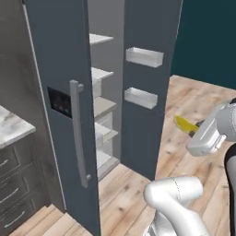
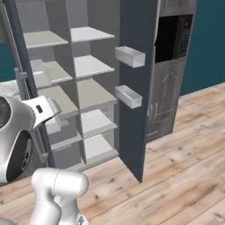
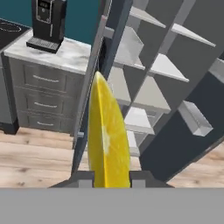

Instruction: There is a bowl on the dining counter. Grab a lemon wedge from the fridge and place it in the bowl. Then get the liquor bottle and glass cup from the cabinet and place them next to the bowl.

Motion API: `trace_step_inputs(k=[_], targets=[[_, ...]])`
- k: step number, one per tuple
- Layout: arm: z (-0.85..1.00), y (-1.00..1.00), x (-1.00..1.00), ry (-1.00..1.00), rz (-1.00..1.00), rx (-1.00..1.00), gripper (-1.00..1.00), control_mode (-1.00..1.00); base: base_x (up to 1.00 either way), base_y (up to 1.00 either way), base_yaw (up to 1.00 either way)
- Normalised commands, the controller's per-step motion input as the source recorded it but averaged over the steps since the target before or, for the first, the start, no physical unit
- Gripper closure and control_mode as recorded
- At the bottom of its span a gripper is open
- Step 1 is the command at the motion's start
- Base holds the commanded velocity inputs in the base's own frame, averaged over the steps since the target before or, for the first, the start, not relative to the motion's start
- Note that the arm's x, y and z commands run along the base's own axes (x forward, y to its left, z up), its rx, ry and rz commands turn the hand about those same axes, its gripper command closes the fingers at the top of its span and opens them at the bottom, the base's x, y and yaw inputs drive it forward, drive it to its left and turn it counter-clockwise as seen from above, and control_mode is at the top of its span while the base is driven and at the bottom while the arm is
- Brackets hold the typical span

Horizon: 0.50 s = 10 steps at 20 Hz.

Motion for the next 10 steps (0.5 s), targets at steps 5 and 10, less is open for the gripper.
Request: trace_step_inputs(k=[5, 10], targets=[[0.0, 0.0, 0.0, 0.0, 0.0, 0.0, 1.0, 1.0, -1.0, 0.41, -0.56], [0.0, 0.0, 0.0, 0.0, 0.0, 0.0, 1.0, 1.0, -1.0, 0.37, -0.55]])
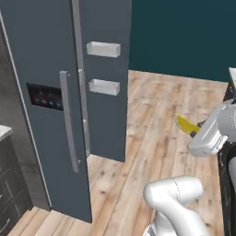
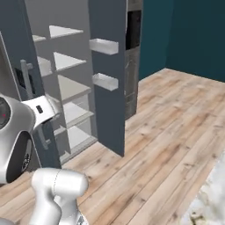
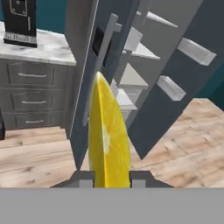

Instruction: There is a bowl on the dining counter. Grab a lemon wedge from the fridge and place it in the bowl. Then get the liquor bottle and glass cup from the cabinet and place them next to the bowl.

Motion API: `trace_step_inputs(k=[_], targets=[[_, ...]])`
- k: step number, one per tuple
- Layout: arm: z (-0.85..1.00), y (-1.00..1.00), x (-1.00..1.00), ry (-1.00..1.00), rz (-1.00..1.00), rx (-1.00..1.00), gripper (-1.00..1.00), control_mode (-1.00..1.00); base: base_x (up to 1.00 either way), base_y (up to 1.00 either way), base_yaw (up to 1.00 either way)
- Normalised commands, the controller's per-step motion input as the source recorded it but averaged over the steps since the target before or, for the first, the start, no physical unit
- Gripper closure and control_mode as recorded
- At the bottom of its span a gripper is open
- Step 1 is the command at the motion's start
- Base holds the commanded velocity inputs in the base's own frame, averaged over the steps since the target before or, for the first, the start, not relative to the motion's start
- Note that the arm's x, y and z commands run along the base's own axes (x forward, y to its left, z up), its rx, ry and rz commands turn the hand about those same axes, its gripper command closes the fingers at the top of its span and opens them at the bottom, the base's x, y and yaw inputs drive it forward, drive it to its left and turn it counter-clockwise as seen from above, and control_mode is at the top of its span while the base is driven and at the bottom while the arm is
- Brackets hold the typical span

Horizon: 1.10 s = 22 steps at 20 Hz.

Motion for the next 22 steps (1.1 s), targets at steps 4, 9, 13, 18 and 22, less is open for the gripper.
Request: trace_step_inputs(k=[4, 9, 13, 18, 22], targets=[[0.0, 0.0, 0.0, 0.0, 0.0, 0.0, 1.0, 1.0, -1.0, 0.16, -0.48], [0.0, 0.0, 0.0, 0.0, 0.0, 0.0, 1.0, 1.0, -1.0, 0.01, -0.36], [0.0, 0.0, 0.0, 0.0, 0.0, 0.0, 1.0, 1.0, -1.0, -0.18, -0.29], [0.0, 0.0, 0.0, 0.0, 0.0, 0.0, 1.0, 1.0, -1.0, -0.61, -0.2], [0.0, 0.0, 0.0, 0.0, 0.0, 0.0, 1.0, 1.0, -0.65, -0.9, -0.11]])
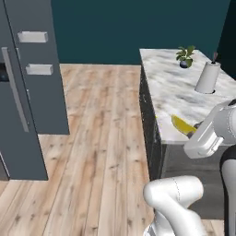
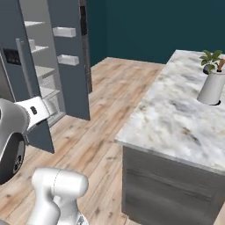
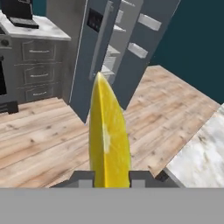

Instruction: There is a bowl on the dining counter. Grab a lemon wedge from the fridge and place it in the bowl. Then get the liquor bottle and glass cup from the cabinet and place them next to the bowl.

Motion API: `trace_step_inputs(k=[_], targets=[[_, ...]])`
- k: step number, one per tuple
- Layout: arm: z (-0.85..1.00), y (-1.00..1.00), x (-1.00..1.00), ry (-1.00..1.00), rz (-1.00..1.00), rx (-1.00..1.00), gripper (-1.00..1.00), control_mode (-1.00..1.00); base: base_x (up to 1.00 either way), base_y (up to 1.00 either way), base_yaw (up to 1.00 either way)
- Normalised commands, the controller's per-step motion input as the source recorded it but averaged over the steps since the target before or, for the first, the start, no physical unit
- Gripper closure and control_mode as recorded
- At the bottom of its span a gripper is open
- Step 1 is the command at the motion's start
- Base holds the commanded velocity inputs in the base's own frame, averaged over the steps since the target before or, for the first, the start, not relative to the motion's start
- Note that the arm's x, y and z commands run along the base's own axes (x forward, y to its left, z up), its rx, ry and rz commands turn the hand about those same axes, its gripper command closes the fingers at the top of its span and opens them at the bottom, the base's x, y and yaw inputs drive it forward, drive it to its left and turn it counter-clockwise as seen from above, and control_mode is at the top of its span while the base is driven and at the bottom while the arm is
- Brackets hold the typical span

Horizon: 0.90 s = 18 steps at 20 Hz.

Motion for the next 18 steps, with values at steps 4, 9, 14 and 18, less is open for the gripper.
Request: trace_step_inputs(k=[4, 9, 14, 18], targets=[[0.0, 0.0, 0.0, 0.0, 0.0, 0.0, 1.0, 1.0, -0.3, -1.0, -0.01], [0.0, 0.0, 0.0, 0.0, 0.0, 0.0, 1.0, 1.0, -0.09, -1.0, 0.0], [0.0, 0.0, 0.0, 0.0, 0.0, 0.0, 1.0, 1.0, -0.02, -1.0, 0.06], [0.0, 0.0, 0.0, 0.0, 0.0, 0.0, 1.0, 1.0, -0.03, -1.0, 0.13]])
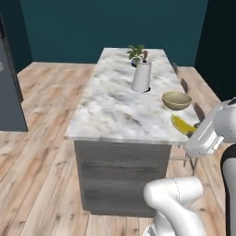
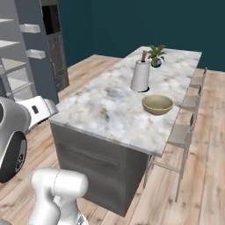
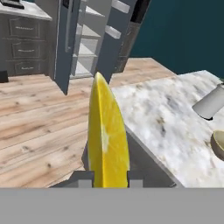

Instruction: There is a bowl on the dining counter. Grab a lemon wedge from the fridge and place it in the bowl. Then get the liquor bottle and glass cup from the cabinet and place them next to the bowl.

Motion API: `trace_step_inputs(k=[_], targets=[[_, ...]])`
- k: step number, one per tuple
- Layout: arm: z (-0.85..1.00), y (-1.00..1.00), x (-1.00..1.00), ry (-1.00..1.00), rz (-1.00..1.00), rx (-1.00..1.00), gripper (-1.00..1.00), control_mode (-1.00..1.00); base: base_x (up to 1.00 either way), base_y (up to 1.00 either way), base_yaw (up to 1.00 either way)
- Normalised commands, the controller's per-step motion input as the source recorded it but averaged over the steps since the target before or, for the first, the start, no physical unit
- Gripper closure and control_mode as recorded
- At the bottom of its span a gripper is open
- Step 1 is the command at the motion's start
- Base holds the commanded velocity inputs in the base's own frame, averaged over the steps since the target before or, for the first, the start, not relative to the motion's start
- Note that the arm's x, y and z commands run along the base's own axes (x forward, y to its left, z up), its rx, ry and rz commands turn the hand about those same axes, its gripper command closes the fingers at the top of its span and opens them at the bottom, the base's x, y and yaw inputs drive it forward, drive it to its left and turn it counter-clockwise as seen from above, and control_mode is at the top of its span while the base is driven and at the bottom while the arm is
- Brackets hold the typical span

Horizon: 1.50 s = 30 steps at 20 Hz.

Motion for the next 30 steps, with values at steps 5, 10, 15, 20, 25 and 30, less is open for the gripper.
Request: trace_step_inputs(k=[5, 10, 15, 20, 25, 30], targets=[[0.0, 0.0, 0.0, 0.0, 0.0, 0.0, 1.0, 1.0, 0.0, -1.0, 0.24], [0.0, 0.0, 0.0, 0.0, 0.0, 0.0, 1.0, 1.0, 0.0, -1.0, 0.3], [0.0, 0.0, 0.0, 0.0, 0.0, 0.0, 1.0, 1.0, 0.06, -0.99, 0.32], [0.0, 0.0, 0.0, 0.0, 0.0, 0.0, 1.0, 1.0, 0.41, -0.84, 0.39], [0.0, 0.0, 0.0, 0.0, 0.0, 0.0, 1.0, 1.0, 0.62, -0.71, 0.44], [0.0, 0.0, 0.0, 0.0, 0.0, 0.0, 1.0, 1.0, 0.44, -0.77, 0.44]])
